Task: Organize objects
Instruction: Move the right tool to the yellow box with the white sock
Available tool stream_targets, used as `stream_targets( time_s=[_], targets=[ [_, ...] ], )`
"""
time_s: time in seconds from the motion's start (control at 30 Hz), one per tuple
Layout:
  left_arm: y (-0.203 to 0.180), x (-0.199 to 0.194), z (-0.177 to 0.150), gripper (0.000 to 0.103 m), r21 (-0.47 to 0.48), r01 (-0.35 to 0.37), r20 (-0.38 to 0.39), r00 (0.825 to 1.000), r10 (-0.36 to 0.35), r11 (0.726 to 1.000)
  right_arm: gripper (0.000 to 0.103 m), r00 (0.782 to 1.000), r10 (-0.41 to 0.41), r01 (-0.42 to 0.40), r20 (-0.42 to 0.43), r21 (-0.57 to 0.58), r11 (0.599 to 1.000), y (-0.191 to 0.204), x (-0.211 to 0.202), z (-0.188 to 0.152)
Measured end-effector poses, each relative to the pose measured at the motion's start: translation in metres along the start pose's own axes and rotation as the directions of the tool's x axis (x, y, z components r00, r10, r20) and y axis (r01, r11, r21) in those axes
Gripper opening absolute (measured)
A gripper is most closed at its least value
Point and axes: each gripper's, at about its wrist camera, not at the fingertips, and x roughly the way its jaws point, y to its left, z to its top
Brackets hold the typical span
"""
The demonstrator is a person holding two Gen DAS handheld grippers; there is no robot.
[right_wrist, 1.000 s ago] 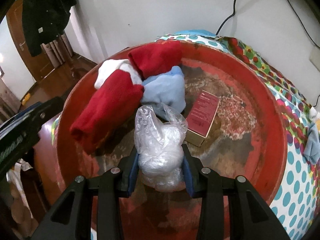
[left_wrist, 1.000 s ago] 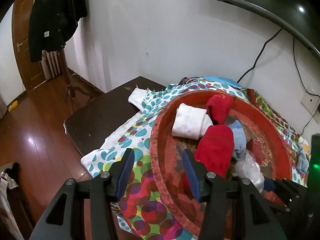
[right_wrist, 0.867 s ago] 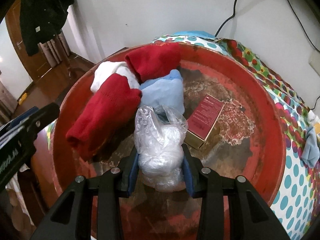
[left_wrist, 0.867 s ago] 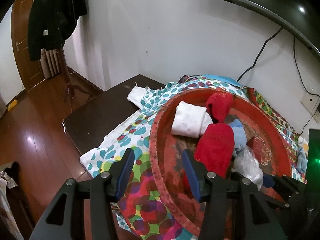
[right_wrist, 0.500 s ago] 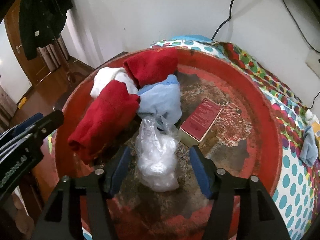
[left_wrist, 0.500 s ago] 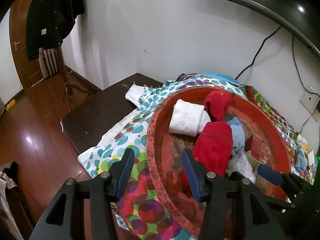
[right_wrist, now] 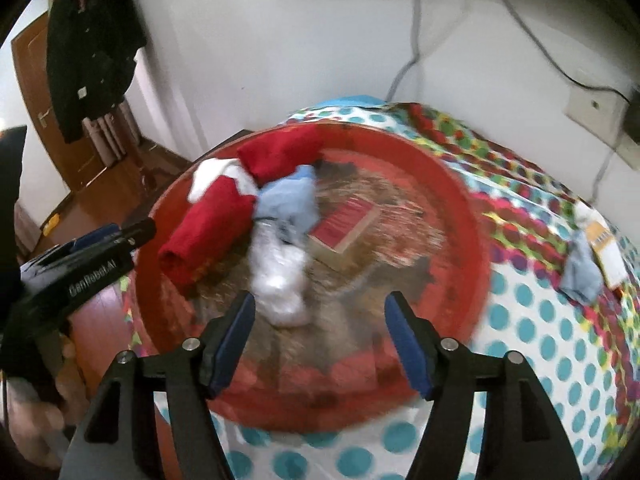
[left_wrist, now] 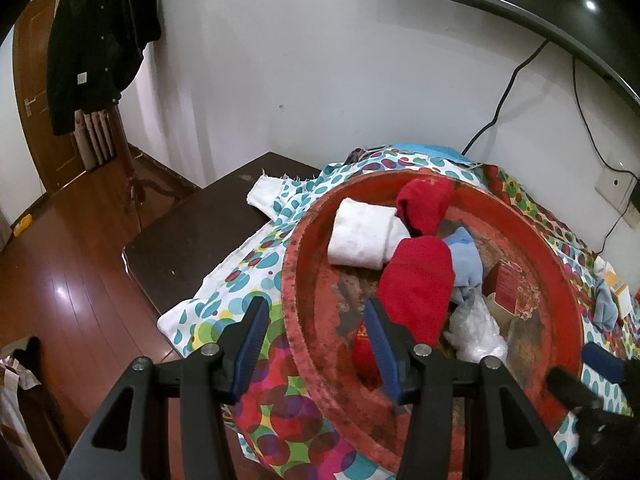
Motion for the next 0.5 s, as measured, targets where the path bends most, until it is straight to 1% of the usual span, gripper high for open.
stream_targets(
  time_s=[0.13, 0.23, 0.3, 0.37, 0.4, 0.47, 0.5],
  targets=[
    [-0.005, -0.004, -0.002, 0.051, 0.015, -0.005, 0.012, 1.0, 0.004, 1.0, 0.066, 0.998, -0.06, 0.059, 0.01, 0.062, 0.996, -0.048, -0.013, -0.009],
    [-0.011, -0.007, -0.003, 0.051, 0.04, -0.023, 0.031, 0.999, 0.022, 0.999, 0.066, 0.994, -0.109, 0.105, 0.022, 0.132, 0.986, -0.1, -0.028, -0.019],
    [-0.015, -0.01, -0.005, 0.051, 0.051, -0.036, 0.046, 0.998, 0.033, 0.998, 0.066, 0.989, -0.147, 0.141, 0.021, 0.19, 0.972, -0.134, -0.034, -0.024],
    [-0.019, -0.013, -0.005, 0.051, 0.072, -0.03, 0.063, 0.998, 0.025, 0.997, 0.067, 0.986, -0.164, 0.152, 0.018, 0.286, 0.946, -0.177, -0.038, -0.027],
    [-0.022, -0.015, -0.006, 0.051, 0.083, -0.039, 0.076, 0.997, 0.033, 0.996, 0.069, 0.986, -0.166, 0.152, 0.018, 0.325, 0.933, -0.194, -0.039, -0.027],
    [-0.026, -0.017, -0.007, 0.051, 0.105, -0.044, 0.088, 0.996, 0.035, 0.994, 0.072, 0.986, -0.164, 0.144, 0.011, 0.425, 0.894, -0.229, -0.038, -0.026],
    [-0.028, -0.017, -0.007, 0.051, 0.112, -0.043, 0.092, 0.995, 0.033, 0.993, 0.072, 0.986, -0.164, 0.142, 0.009, 0.453, 0.88, -0.238, -0.035, -0.023]
  ],
)
